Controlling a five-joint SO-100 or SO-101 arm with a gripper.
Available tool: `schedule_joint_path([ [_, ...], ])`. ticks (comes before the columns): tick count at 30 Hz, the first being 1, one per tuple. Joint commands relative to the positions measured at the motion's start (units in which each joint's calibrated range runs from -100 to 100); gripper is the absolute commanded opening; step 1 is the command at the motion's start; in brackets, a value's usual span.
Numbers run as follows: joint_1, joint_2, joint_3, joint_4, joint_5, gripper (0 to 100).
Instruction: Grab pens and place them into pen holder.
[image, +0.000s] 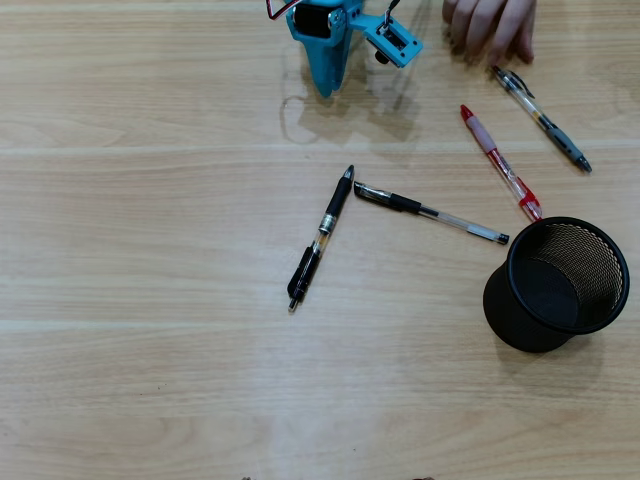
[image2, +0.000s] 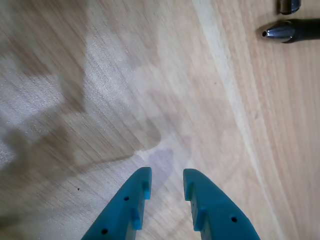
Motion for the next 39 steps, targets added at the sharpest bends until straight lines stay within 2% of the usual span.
schedule_joint_path([
  [1, 0.5, 1.9, -1.9, 3.2, 0.2, 8],
  [35, 4.2, 2.1, -1.7, 3.1, 0.2, 9],
  [37, 2.8, 2.9, -2.0, 3.0, -0.9, 9],
  [39, 1.3, 4.0, -4.3, 2.9, -4.4, 9],
])
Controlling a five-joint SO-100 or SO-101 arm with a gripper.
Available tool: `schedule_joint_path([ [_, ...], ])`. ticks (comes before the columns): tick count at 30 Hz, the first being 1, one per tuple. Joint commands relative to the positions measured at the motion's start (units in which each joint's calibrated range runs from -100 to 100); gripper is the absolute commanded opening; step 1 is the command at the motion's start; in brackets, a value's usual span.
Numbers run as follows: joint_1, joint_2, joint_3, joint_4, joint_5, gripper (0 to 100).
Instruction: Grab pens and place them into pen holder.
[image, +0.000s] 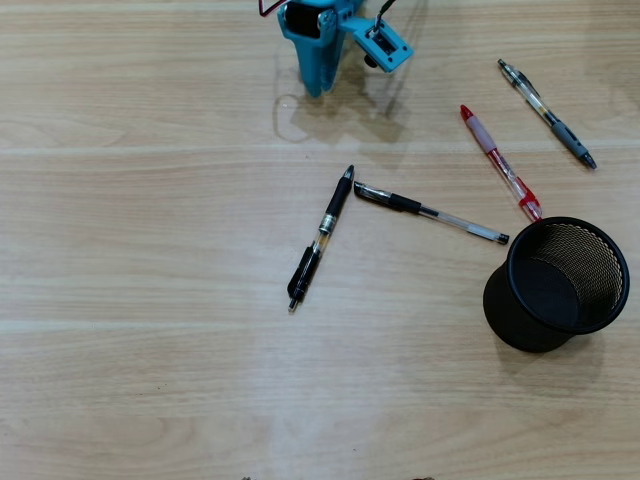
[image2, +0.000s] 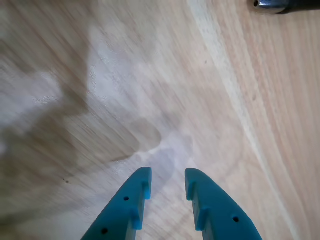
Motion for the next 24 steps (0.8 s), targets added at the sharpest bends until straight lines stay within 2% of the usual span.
schedule_joint_path([
  [1, -2.3, 5.0, -6.9, 2.9, -5.4, 9],
  [2, -2.5, 7.7, -11.3, 2.9, -6.4, 9],
  [5, -1.4, 27.0, -37.6, 2.3, -6.8, 11],
  [9, 0.8, 55.7, -68.3, 2.6, -7.2, 23],
  [11, 0.7, 69.7, -82.4, 3.1, -9.2, 27],
  [13, 0.6, 82.4, -95.0, 7.1, -13.9, 28],
  [16, -0.1, 99.0, -110.3, 14.6, -21.6, 28],
  [20, -1.4, 114.4, -124.1, 17.3, -25.5, 28],
  [24, -3.1, 122.6, -128.9, 17.3, -29.0, 28],
])
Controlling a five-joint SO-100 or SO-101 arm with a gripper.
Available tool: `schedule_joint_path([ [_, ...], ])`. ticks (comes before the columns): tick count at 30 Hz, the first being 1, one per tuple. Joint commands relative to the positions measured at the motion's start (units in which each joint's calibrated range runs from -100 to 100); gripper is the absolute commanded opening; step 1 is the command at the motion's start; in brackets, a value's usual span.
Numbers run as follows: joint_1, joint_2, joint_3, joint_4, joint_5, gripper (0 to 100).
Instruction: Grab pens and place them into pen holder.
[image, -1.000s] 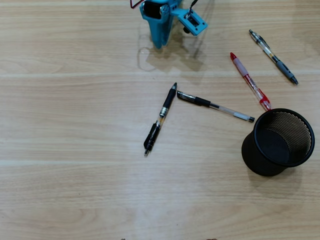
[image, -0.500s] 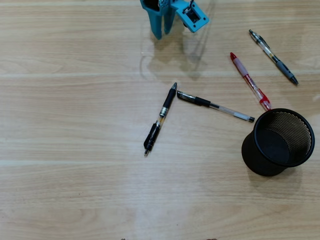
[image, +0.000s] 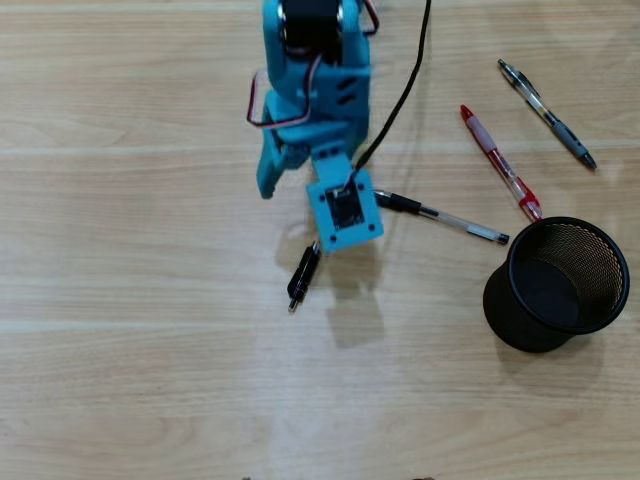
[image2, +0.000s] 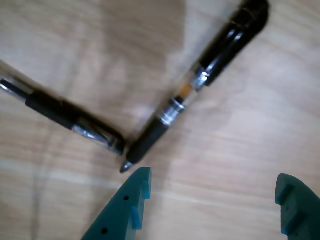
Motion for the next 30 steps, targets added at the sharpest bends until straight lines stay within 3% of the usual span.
schedule_joint_path([
  [1, -1.4, 6.7, -7.2, 0.2, -3.5, 28],
  [19, -1.9, 17.4, -6.6, -3.5, -7.3, 27],
  [24, -2.0, 18.9, -6.6, -8.5, -6.9, 19],
  [28, -1.4, 19.0, -6.5, -8.6, -7.4, 1],
  [30, -0.8, 18.8, -6.5, -8.5, -7.4, 3],
])
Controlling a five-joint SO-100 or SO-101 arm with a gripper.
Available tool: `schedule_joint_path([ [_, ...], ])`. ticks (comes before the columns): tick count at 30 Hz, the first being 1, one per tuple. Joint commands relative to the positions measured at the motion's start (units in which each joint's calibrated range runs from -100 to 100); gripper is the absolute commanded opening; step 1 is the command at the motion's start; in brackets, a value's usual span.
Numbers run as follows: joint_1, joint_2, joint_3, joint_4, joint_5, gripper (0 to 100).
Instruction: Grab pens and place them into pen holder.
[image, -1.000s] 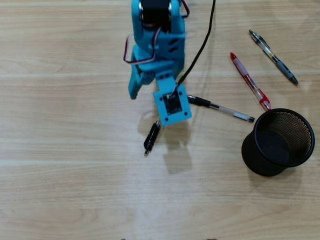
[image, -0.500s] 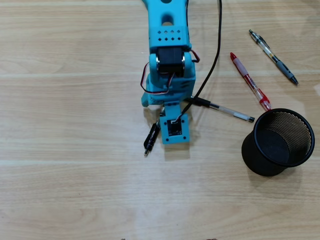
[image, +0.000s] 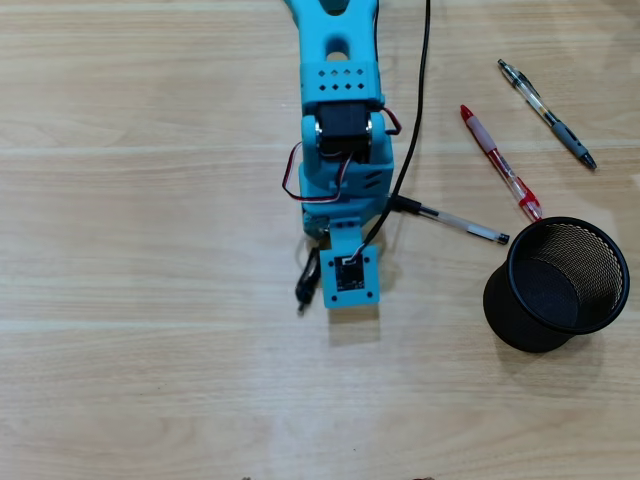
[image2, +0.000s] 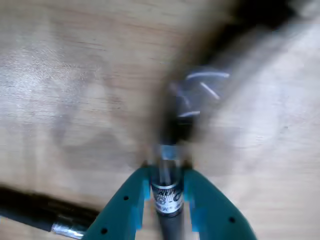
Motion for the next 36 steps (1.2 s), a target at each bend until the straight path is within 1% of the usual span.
schedule_joint_path([
  [1, 0.9, -0.4, -0.7, -0.6, 0.0, 2],
  [4, 2.2, -2.0, -1.5, -0.3, 1.1, 2],
  [8, 3.1, -11.8, -2.5, -1.8, 7.2, 2],
  [9, 2.7, -18.0, -5.0, -3.9, 10.9, 2],
  [10, 2.4, -20.9, -6.3, -5.5, 12.1, 2],
  [13, -2.4, -28.3, -9.6, -11.6, 12.7, 2],
  [14, -4.8, -30.2, -9.9, -15.1, 12.2, 2],
  [16, -10.0, -32.2, -8.5, -25.0, 9.6, 2],
  [19, -17.2, -32.6, -1.9, -45.4, 6.1, 2],
  [20, -19.4, -32.6, 1.5, -51.7, 4.3, 2],
  [21, -22.6, -32.6, 10.3, -63.5, -0.8, 2],
  [22, -23.8, -32.6, 14.7, -69.5, -3.0, 2],
  [24, -25.4, -32.5, 23.4, -80.9, -6.3, 2],
  [26, -26.0, -32.5, 33.5, -92.3, -7.5, 2],
  [30, -25.8, -32.5, 40.8, -94.7, -7.6, 2],
  [36, -25.3, -32.4, 45.3, -94.8, -7.2, 2],
])
